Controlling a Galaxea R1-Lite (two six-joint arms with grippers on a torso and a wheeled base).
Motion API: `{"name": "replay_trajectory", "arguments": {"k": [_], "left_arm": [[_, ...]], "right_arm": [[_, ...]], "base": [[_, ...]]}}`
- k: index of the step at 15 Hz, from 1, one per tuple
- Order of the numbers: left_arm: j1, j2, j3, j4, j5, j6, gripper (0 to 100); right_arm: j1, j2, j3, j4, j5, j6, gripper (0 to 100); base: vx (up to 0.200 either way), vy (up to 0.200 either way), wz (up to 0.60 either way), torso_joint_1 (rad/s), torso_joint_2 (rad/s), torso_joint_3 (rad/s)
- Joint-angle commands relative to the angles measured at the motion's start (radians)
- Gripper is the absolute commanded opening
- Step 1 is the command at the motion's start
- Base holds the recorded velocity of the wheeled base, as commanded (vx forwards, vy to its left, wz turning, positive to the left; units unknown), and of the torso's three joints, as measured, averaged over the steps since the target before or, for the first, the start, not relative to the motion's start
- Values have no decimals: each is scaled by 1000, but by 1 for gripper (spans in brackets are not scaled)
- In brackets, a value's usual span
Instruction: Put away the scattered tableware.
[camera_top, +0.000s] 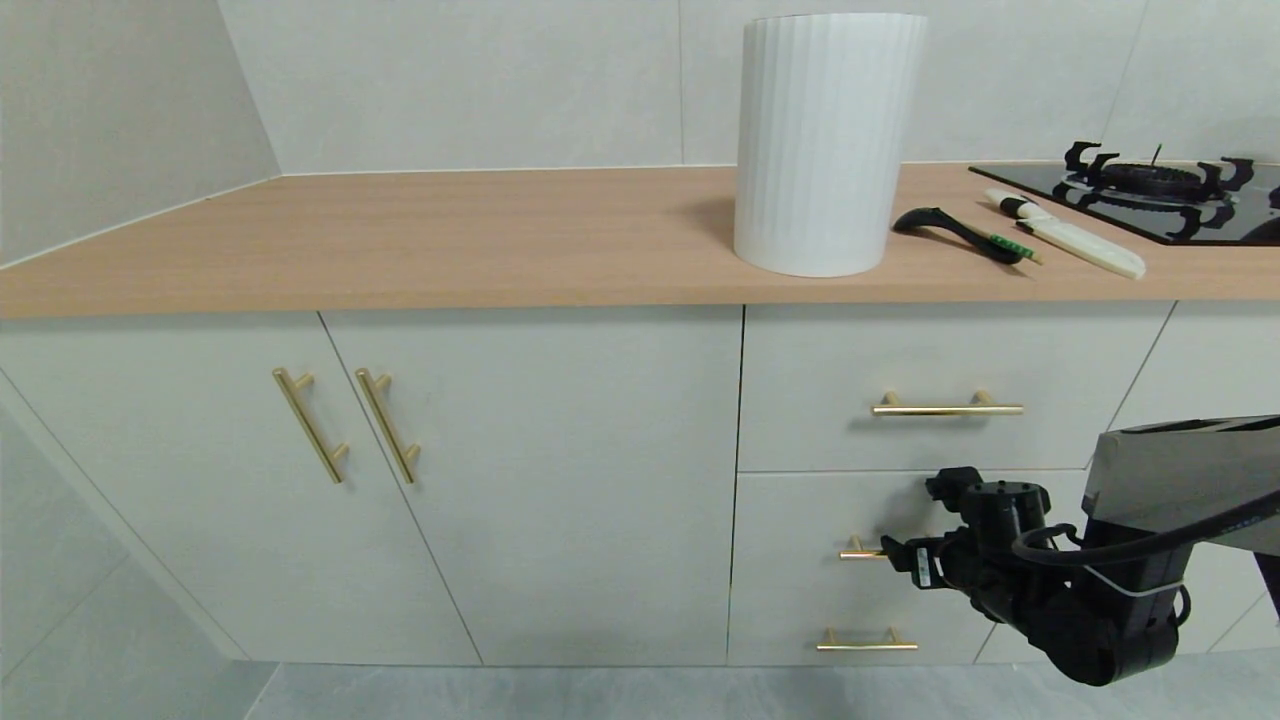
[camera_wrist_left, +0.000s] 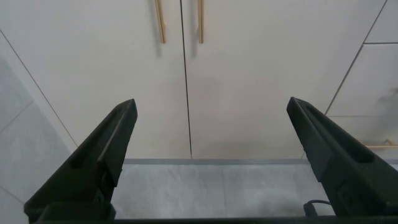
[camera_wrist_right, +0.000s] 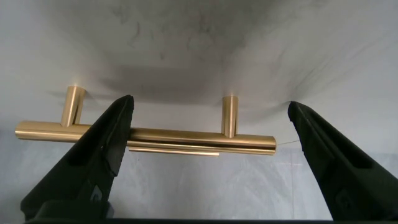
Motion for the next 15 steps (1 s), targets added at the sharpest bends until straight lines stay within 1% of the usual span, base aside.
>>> {"name": "replay_trajectory", "arguments": {"k": [1, 9, 11, 13, 14, 15], "left_arm": [[0, 1, 0, 0, 1, 0, 100], [0, 1, 0, 0, 1, 0, 100], [0, 1, 0, 0, 1, 0, 100], [0, 1, 0, 0, 1, 0, 100], [0, 1, 0, 0, 1, 0, 100], [0, 1, 0, 0, 1, 0, 100]], "right_arm": [[1, 0, 4, 7, 1, -2, 100], [1, -7, 21, 13, 1, -7, 100], [2, -23, 25, 48, 1, -7, 100], [1, -70, 38, 113, 7, -7, 100], [1, -142, 55, 188, 16, -8, 100], [2, -176, 58, 225, 22, -8, 100]], "base": [[0, 0, 0, 0, 0, 0], [0, 0, 0, 0, 0, 0], [0, 0, 0, 0, 0, 0], [0, 0, 0, 0, 0, 0], [0, 0, 0, 0, 0, 0], [0, 0, 0, 0, 0, 0]]}}
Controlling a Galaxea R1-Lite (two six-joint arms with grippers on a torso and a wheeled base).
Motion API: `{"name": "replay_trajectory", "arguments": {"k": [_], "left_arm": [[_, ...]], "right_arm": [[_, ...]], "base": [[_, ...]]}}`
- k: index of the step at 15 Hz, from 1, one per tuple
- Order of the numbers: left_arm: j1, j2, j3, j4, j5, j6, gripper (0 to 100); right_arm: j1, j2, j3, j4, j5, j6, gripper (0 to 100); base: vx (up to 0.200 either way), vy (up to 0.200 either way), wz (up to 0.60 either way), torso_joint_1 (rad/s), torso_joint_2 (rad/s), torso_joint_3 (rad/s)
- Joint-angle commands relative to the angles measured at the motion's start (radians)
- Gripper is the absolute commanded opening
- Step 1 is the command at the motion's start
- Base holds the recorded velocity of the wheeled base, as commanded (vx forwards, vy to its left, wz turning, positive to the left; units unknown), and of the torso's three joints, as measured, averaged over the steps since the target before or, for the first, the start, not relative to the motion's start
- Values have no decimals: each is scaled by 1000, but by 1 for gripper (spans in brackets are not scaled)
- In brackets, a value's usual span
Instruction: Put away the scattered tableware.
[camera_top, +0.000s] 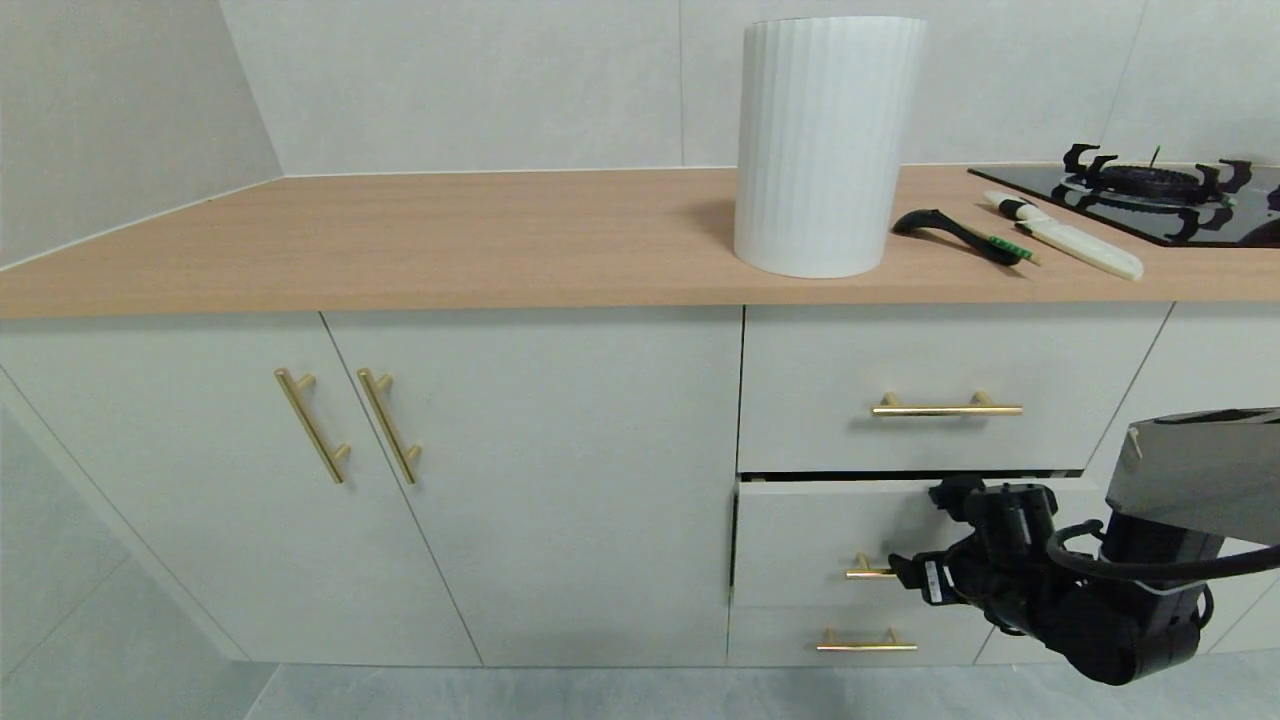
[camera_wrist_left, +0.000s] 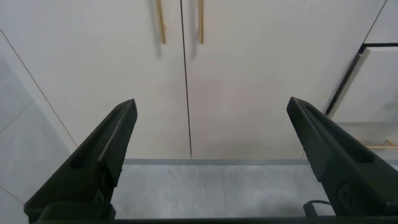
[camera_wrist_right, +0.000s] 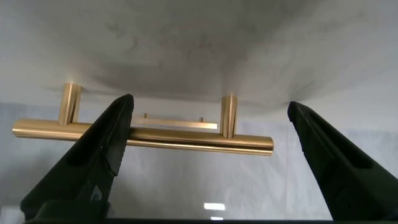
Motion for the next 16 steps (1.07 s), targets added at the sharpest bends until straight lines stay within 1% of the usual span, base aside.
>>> {"name": "replay_trajectory", "arguments": {"k": [1, 3, 4, 5, 7, 9, 11, 13, 15, 16], "left_arm": [[0, 1, 0, 0, 0, 0, 100], [0, 1, 0, 0, 0, 0, 100], [0, 1, 0, 0, 0, 0, 100], [0, 1, 0, 0, 0, 0, 100], [0, 1, 0, 0, 0, 0, 100], [0, 1, 0, 0, 0, 0, 100], [0, 1, 0, 0, 0, 0, 100], [0, 1, 0, 0, 0, 0, 100], [0, 1, 0, 0, 0, 0, 100], [0, 1, 0, 0, 0, 0, 100]], "right_arm": [[1, -226, 24, 204, 48, -9, 100], [1, -394, 21, 375, 108, -17, 100], [5, -465, 18, 424, 118, -17, 100], [20, -519, 17, 447, 118, -17, 100], [51, -600, 21, 450, 115, -17, 100], [86, -618, 18, 439, 104, -10, 100], [97, -591, 17, 407, 97, -9, 100], [95, -520, 21, 312, 83, 3, 100], [97, -417, 21, 201, 19, 20, 100], [97, -388, 21, 169, 5, 20, 100]], "base": [[0, 0, 0, 0, 0, 0], [0, 0, 0, 0, 0, 0], [0, 0, 0, 0, 0, 0], [0, 0, 0, 0, 0, 0], [0, 0, 0, 0, 0, 0], [0, 0, 0, 0, 0, 0], [0, 0, 0, 0, 0, 0], [0, 0, 0, 0, 0, 0], [0, 0, 0, 0, 0, 0], [0, 0, 0, 0, 0, 0]]}}
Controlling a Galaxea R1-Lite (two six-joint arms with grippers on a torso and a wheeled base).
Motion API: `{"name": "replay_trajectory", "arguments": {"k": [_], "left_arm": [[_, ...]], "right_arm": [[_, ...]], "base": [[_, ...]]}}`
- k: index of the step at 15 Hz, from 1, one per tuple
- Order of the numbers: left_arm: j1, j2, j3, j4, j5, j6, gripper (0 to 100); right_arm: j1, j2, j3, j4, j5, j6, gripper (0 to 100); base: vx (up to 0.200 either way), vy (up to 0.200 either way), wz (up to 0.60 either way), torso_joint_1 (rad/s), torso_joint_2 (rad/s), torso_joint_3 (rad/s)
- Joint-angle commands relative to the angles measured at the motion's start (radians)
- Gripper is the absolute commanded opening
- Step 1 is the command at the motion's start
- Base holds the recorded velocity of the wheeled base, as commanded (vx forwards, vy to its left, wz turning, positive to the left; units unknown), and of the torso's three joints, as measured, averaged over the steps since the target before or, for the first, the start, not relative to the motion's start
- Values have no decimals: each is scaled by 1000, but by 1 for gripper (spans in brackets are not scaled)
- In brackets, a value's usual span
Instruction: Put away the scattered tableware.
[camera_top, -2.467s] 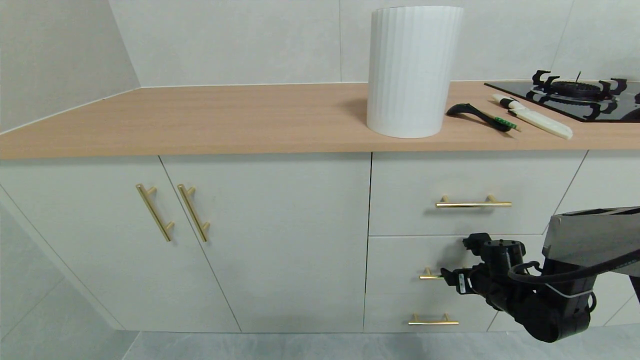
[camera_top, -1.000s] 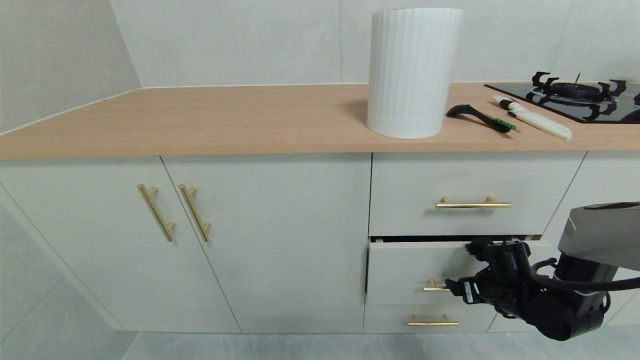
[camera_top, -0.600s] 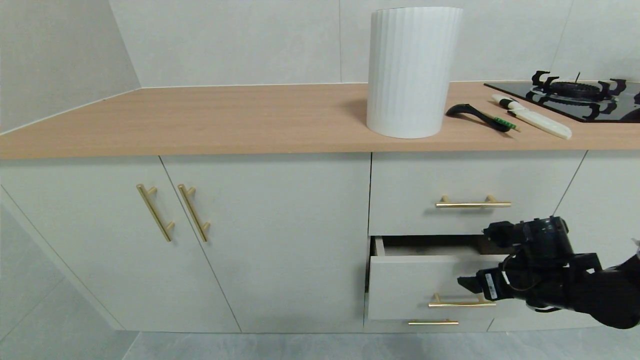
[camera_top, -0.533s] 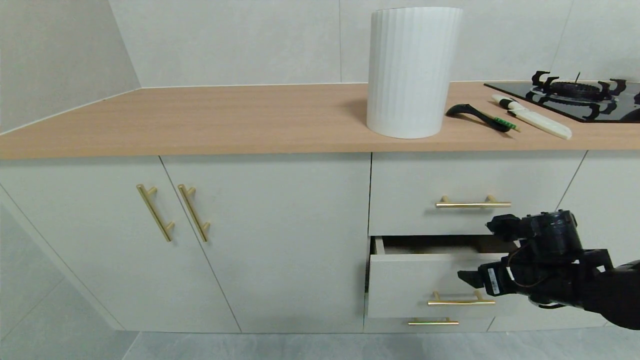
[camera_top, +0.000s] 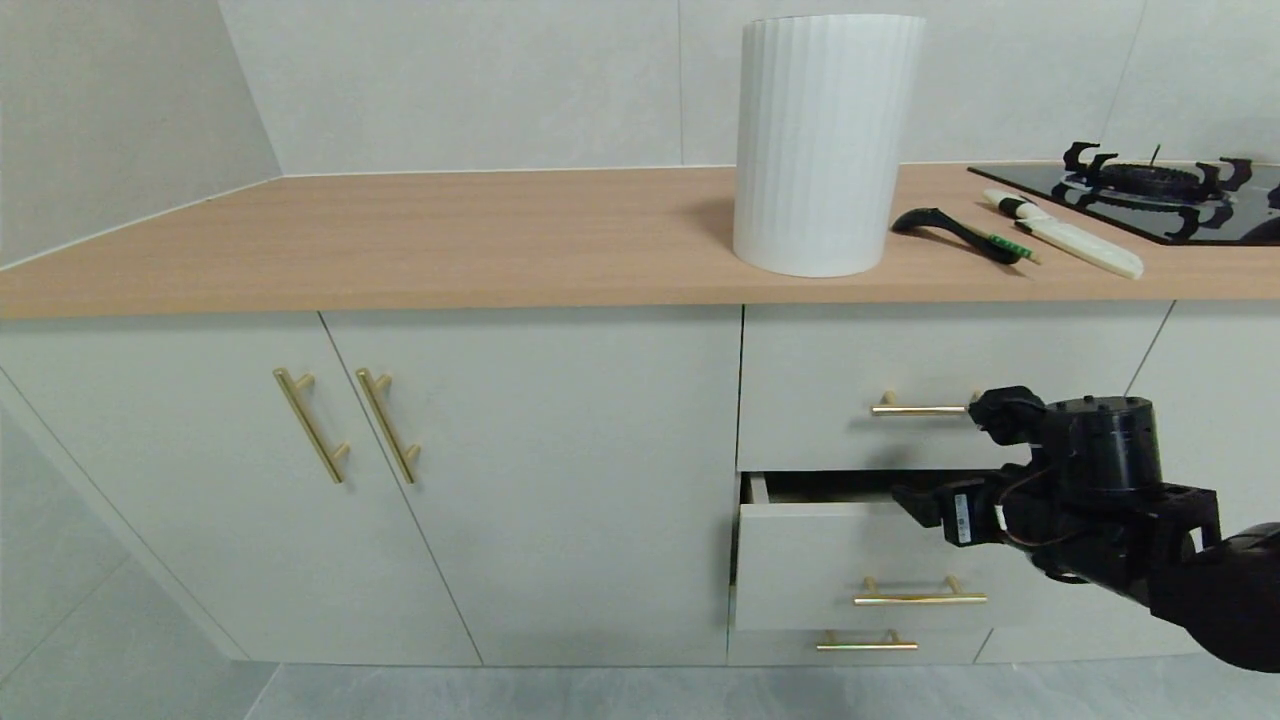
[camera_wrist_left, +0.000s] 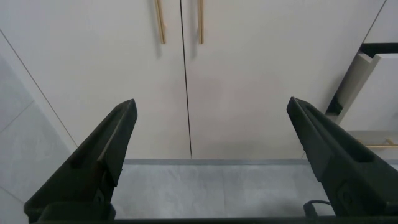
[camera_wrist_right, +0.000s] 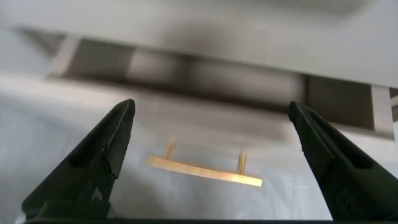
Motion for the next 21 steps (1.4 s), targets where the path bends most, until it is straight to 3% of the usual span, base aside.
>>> {"name": "replay_trajectory", "arguments": {"k": [1, 5, 11, 15, 21], "left_arm": [[0, 1, 0, 0, 1, 0, 100], [0, 1, 0, 0, 1, 0, 100], [0, 1, 0, 0, 1, 0, 100], [0, 1, 0, 0, 1, 0, 100], [0, 1, 0, 0, 1, 0, 100]], "right_arm": [[0, 150, -1, -105, -37, 5, 100], [0, 290, -5, -297, -89, 10, 100], [-2, 279, 2, -300, -92, 8, 100], [0, 231, 7, -229, -91, 8, 100], [0, 87, 10, 8, -31, 13, 100]], "base": [[0, 0, 0, 0, 0, 0], [0, 0, 0, 0, 0, 0], [0, 0, 0, 0, 0, 0], [0, 0, 0, 0, 0, 0], [0, 0, 0, 0, 0, 0]]}}
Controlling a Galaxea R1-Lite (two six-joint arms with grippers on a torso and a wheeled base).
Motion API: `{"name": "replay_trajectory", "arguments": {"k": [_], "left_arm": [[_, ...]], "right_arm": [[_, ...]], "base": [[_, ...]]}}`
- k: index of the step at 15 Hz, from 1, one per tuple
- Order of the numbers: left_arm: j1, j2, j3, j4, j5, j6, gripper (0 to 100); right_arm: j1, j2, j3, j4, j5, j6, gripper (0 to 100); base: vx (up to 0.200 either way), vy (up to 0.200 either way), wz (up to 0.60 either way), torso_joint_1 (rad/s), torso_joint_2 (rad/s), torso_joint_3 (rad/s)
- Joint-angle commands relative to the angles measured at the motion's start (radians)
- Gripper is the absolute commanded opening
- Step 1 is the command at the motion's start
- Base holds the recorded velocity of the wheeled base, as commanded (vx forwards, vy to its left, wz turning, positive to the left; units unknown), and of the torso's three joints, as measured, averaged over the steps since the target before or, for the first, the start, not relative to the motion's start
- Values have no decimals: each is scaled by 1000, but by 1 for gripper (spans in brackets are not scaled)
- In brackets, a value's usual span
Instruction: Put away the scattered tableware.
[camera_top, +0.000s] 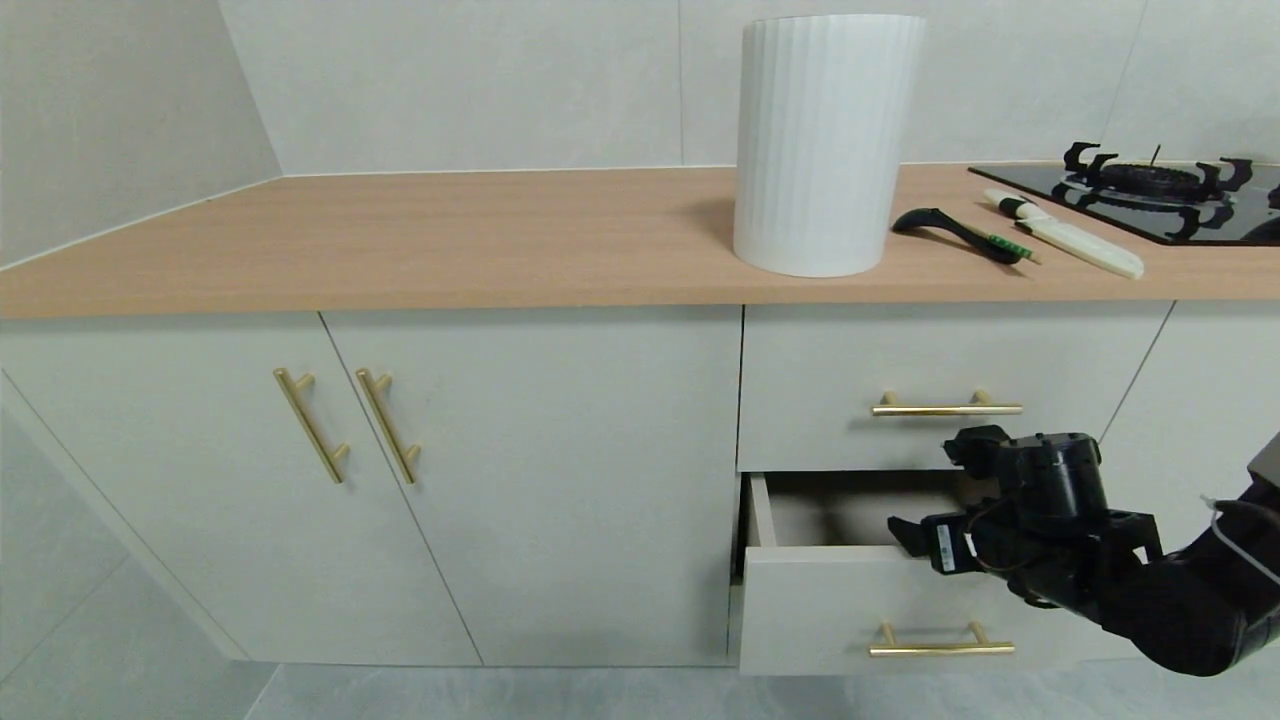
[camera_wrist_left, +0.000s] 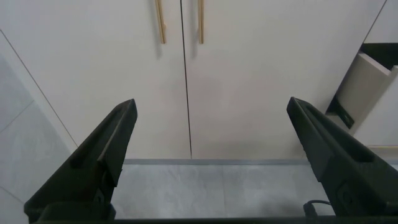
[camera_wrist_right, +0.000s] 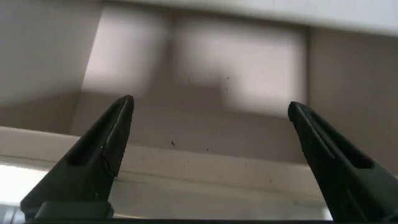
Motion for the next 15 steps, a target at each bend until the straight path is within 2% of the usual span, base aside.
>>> {"name": "replay_trajectory", "arguments": {"k": [1, 4, 8, 12, 15], "left_arm": [[0, 1, 0, 0, 0, 0, 100], [0, 1, 0, 0, 0, 0, 100], [0, 1, 0, 0, 0, 0, 100], [0, 1, 0, 0, 0, 0, 100], [0, 1, 0, 0, 0, 2, 100]], "right_arm": [[-1, -76, -4, 62, 30, 2, 100], [-1, -157, -18, 240, 113, 2, 100], [1, -219, -62, 463, 174, 1, 100], [4, -234, -103, 645, 188, -7, 100], [4, -233, -119, 727, 190, -29, 100]], "base": [[0, 0, 0, 0, 0, 0], [0, 0, 0, 0, 0, 0], [0, 0, 0, 0, 0, 0], [0, 0, 0, 0, 0, 0], [0, 0, 0, 0, 0, 0]]}}
